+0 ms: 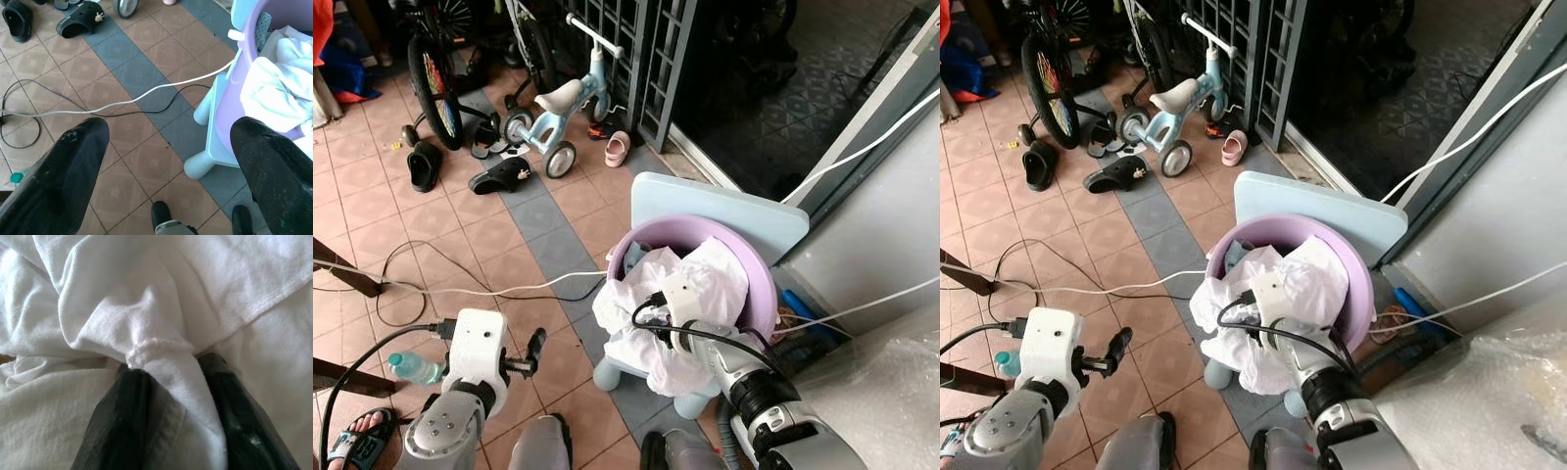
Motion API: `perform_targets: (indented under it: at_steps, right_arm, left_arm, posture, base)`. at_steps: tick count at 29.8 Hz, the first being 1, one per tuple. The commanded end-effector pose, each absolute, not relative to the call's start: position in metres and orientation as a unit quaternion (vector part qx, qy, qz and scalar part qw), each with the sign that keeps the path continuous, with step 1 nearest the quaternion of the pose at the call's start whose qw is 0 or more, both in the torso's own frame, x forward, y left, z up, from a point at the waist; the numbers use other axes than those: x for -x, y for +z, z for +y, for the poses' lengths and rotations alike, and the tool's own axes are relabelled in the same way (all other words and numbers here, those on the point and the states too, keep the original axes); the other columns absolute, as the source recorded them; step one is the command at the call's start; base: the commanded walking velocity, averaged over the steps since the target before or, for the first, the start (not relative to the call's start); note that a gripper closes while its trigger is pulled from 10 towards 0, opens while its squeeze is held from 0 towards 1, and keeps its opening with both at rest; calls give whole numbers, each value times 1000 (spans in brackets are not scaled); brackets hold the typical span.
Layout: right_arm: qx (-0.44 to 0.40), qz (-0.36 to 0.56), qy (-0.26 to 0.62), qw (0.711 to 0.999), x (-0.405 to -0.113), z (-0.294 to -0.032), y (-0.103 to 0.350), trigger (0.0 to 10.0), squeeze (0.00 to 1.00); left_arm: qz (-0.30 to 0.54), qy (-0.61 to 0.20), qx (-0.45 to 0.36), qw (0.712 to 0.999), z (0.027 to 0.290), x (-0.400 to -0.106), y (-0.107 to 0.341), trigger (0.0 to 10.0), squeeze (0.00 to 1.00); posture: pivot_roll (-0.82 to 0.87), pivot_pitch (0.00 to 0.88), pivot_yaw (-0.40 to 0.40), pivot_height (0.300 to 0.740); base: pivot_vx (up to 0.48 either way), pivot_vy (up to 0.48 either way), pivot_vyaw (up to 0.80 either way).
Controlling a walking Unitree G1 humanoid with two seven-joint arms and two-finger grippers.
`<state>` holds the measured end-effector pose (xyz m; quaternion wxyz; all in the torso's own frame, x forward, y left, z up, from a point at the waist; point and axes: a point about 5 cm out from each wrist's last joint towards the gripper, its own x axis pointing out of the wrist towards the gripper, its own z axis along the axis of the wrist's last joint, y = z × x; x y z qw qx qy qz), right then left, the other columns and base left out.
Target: Clothes washing
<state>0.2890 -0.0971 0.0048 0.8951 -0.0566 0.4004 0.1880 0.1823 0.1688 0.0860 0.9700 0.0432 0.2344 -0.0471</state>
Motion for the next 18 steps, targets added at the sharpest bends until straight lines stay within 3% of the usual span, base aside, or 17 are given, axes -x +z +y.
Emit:
perform_targets:
  at_steps: [1, 7, 11, 15, 18]
  right_arm:
    - [53, 419, 171, 890, -288, -108, 1, 0, 0]
    - [34, 393, 163, 904, -301, -111, 14, 0, 0]
    - [27, 405, 184, 895, -301, -110, 16, 0, 0]
    - [33, 418, 182, 890, -304, -121, 16, 0, 0]
    - [23, 393, 157, 906, -312, -135, 23, 0, 0]
  left_arm:
    - [239, -36, -39, 969, 170, -185, 82, 10000, 0]
    - [231, -37, -27, 972, 170, -194, 84, 10000, 0]
    - [234, -48, -29, 971, 168, -197, 79, 10000, 0]
    - [226, -63, -30, 972, 163, -210, 80, 10000, 0]
    - [192, -39, -32, 980, 164, -224, 87, 10000, 0]
  posture:
    - [143, 146, -101, 740]
    - [132, 113, -97, 740]
    - [119, 92, -77, 740]
    - [107, 64, -67, 740]
    - [92, 10, -72, 740]
  base:
    - [0, 0, 0]
    - [0, 0, 0]
    - [0, 0, 0]
    - [0, 0, 0]
    - [0, 0, 0]
